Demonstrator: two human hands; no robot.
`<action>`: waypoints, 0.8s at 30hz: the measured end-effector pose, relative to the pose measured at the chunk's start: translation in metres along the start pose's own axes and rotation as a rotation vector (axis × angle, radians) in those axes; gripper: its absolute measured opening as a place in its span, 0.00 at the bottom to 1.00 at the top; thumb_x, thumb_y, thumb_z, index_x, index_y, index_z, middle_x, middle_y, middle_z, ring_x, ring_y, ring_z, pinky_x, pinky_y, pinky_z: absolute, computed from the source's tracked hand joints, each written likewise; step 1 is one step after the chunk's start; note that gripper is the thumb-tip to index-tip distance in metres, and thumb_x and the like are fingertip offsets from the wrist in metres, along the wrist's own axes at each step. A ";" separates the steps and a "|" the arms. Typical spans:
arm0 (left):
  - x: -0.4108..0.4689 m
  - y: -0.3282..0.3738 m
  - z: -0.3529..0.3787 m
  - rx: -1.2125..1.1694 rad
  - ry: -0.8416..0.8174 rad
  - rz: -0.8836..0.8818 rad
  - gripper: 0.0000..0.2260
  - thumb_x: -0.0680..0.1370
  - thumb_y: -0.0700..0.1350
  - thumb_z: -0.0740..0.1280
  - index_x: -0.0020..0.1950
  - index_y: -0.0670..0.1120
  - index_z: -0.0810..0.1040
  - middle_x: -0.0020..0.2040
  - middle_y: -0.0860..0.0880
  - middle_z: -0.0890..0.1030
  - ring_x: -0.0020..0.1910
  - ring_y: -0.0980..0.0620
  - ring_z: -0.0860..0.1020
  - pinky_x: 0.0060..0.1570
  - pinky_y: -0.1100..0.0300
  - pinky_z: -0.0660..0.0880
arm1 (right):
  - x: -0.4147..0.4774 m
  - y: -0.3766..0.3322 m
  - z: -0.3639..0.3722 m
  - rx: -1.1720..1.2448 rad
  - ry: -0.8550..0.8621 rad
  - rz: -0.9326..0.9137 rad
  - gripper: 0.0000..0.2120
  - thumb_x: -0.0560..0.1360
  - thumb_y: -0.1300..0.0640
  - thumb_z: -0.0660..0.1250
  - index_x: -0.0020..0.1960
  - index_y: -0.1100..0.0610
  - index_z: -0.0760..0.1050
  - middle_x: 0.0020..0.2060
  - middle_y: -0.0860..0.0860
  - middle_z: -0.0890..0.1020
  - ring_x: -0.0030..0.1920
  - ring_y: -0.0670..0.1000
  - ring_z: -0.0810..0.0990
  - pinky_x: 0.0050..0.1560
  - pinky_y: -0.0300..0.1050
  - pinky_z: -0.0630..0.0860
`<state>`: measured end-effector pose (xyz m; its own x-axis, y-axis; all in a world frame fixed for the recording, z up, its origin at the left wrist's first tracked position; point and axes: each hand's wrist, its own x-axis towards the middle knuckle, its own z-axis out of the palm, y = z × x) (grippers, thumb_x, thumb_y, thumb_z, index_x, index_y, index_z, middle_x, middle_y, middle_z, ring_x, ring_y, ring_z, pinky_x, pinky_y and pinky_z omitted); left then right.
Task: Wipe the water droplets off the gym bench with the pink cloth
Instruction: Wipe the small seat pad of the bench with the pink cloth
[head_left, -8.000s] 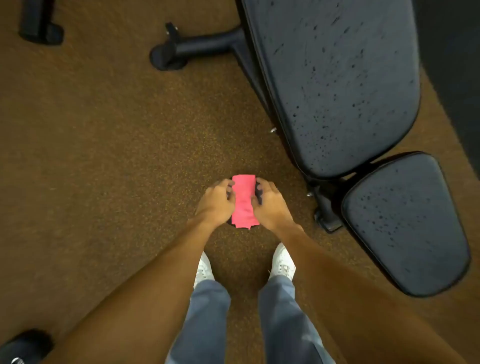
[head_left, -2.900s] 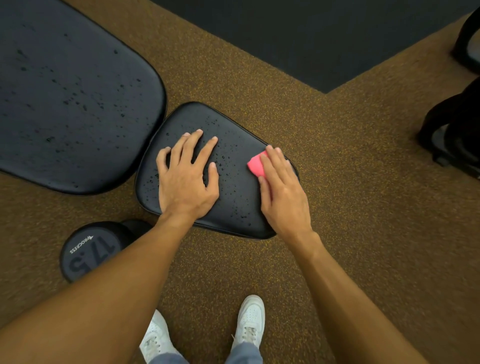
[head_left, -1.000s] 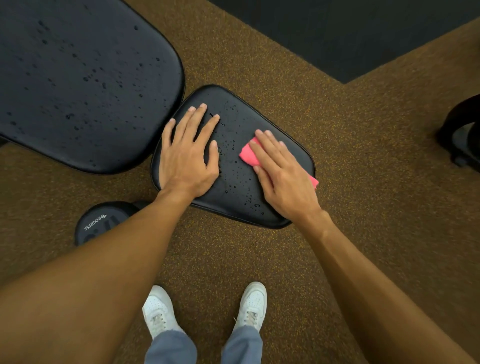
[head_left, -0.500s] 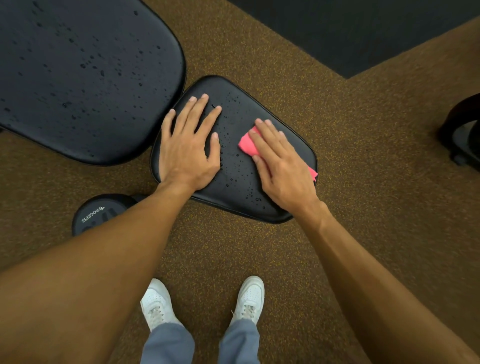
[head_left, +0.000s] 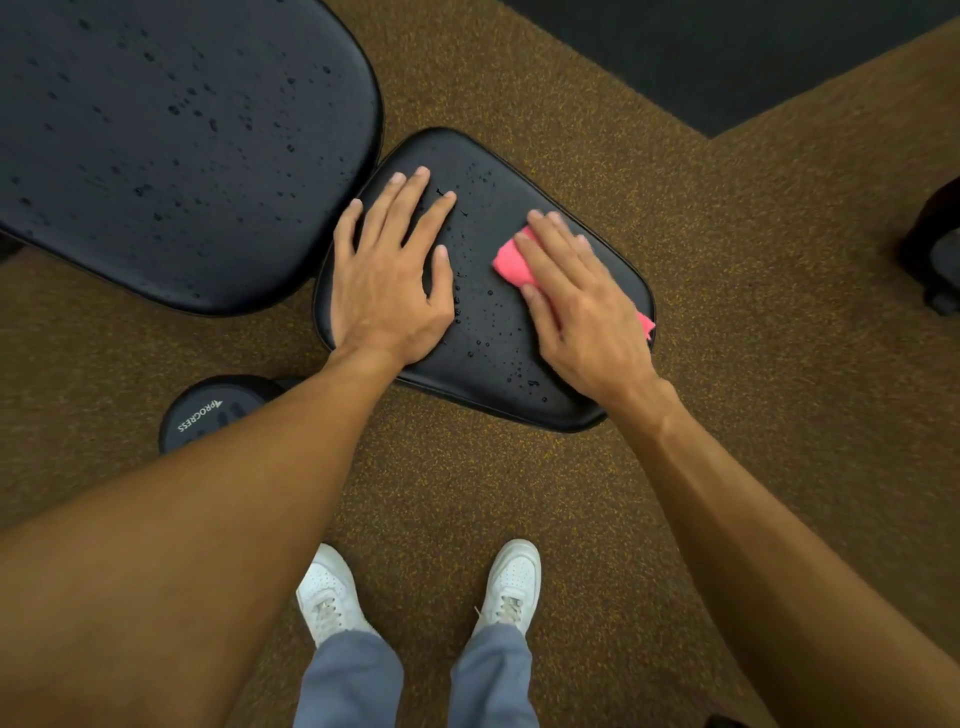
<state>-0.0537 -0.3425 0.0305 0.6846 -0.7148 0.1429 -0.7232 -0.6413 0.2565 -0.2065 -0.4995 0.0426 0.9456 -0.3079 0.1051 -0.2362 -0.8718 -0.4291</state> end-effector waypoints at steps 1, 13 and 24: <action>0.000 0.000 0.000 -0.001 0.001 -0.001 0.24 0.86 0.51 0.57 0.84 0.53 0.66 0.86 0.51 0.61 0.85 0.51 0.58 0.82 0.42 0.54 | 0.001 0.002 -0.001 -0.014 0.028 0.054 0.24 0.90 0.54 0.57 0.83 0.60 0.65 0.84 0.57 0.63 0.86 0.56 0.58 0.85 0.56 0.56; 0.000 0.000 0.001 -0.009 0.007 -0.006 0.24 0.86 0.51 0.57 0.83 0.53 0.66 0.86 0.51 0.61 0.85 0.52 0.58 0.82 0.42 0.54 | 0.000 -0.004 0.000 0.011 -0.066 -0.078 0.24 0.90 0.55 0.57 0.84 0.60 0.63 0.85 0.56 0.62 0.86 0.55 0.56 0.85 0.56 0.56; 0.000 0.000 0.001 -0.024 0.018 -0.010 0.24 0.86 0.50 0.57 0.83 0.53 0.67 0.85 0.52 0.62 0.85 0.52 0.58 0.82 0.43 0.55 | 0.005 -0.005 0.001 0.029 -0.089 -0.099 0.24 0.90 0.55 0.58 0.84 0.59 0.64 0.85 0.57 0.62 0.86 0.56 0.56 0.86 0.57 0.55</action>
<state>-0.0539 -0.3425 0.0299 0.6935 -0.7031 0.1573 -0.7139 -0.6413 0.2811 -0.2006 -0.4959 0.0446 0.9804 -0.1849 0.0686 -0.1355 -0.8843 -0.4468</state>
